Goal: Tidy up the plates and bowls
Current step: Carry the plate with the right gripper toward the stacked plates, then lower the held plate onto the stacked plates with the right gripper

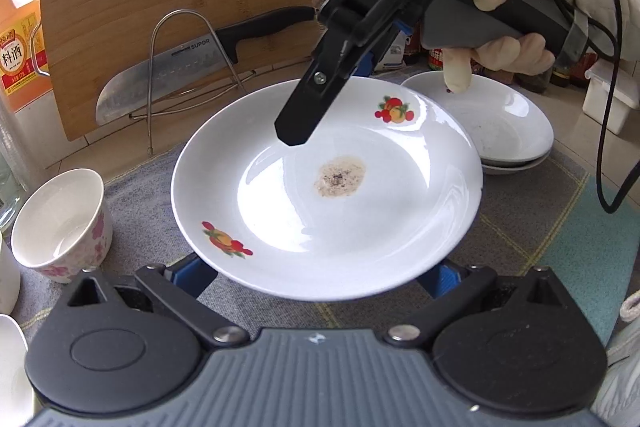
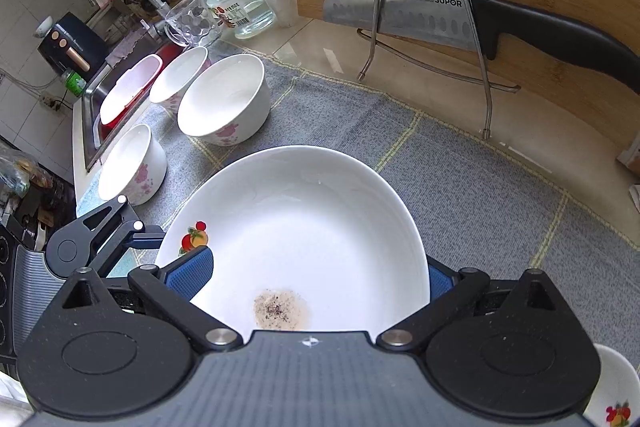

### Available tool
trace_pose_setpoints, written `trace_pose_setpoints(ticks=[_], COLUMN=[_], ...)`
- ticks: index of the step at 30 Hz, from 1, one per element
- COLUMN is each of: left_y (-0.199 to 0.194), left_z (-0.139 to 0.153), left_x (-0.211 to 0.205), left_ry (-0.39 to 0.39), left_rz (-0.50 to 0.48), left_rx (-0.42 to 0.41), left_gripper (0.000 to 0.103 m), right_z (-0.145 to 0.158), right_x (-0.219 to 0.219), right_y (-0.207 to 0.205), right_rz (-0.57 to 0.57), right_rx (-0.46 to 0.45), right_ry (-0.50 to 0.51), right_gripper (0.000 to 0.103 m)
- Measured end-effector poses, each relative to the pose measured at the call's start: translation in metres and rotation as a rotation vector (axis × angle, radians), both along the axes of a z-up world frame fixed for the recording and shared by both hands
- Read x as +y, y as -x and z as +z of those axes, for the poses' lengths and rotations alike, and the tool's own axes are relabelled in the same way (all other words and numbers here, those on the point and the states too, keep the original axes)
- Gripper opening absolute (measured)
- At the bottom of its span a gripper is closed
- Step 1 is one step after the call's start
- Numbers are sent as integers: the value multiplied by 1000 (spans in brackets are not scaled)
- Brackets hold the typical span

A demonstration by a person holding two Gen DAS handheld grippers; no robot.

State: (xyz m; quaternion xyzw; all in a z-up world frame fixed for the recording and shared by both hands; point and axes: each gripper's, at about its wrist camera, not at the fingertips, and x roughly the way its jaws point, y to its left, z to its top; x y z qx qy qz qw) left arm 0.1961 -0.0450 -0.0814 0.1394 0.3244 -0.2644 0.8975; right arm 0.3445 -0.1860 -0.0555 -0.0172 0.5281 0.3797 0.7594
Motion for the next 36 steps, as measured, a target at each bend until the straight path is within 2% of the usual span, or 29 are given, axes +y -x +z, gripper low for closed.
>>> trace_pose_setpoints(ticks=[9, 19, 36], left_y=[19, 28, 26], left_z=[11, 18, 12], left_x=[-12, -38, -90], left_ry=[-6, -16, -2], left_rz=[-62, -174, -370], left_rx=[-9, -11, 7], left_gripper=[102, 102, 102], right_z=[13, 20, 19], right_x=[-23, -61, -138], right_y=[30, 57, 99], right_rz=[-55, -155, -359], right_rx=[-17, -26, -26], right_ry=[-12, -14, -3], right_gripper=[103, 103, 103])
